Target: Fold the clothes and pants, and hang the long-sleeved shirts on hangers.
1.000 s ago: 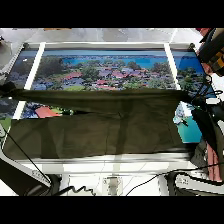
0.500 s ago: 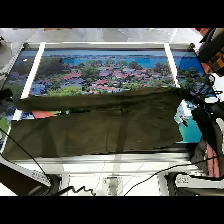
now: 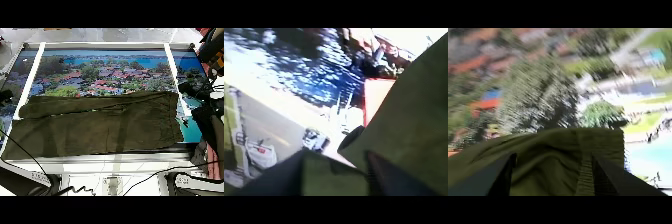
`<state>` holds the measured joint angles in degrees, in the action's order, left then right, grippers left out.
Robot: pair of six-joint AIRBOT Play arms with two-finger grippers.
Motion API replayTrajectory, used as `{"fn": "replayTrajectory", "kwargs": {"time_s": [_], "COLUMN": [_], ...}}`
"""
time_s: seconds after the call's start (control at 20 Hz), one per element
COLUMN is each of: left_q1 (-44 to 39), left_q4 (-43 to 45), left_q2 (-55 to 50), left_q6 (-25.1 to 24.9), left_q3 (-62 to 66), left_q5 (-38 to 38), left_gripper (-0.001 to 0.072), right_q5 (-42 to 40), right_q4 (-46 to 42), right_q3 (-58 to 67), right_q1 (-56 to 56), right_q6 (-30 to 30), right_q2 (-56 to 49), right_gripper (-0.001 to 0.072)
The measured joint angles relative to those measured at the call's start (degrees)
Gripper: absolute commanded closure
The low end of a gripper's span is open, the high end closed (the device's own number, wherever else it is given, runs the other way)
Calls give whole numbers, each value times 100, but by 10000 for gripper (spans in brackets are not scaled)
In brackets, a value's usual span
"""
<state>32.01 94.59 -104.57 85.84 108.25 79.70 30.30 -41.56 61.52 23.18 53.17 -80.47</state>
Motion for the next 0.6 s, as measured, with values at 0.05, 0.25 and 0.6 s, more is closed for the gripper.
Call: {"fn": "replayTrajectory", "kwargs": {"time_s": [0.05, 0.25, 0.6], "left_q1": [-9, -37, -337], "left_q4": [-61, -693, -1593], "left_q2": [153, 763, 1604], "left_q6": [-48, -267, -487], "left_q3": [-2, -4, -144], "left_q5": [-4, -46, -149], "left_gripper": [677, 674, 674], "right_q5": [223, 1617, 5058], "right_q4": [-243, -1298, -2378], "right_q3": [85, 302, -348], "right_q1": [61, 518, 1967], "right_q6": [155, 623, 909], "right_q2": [131, 715, 1165], "right_gripper": [389, 682, 498]}}
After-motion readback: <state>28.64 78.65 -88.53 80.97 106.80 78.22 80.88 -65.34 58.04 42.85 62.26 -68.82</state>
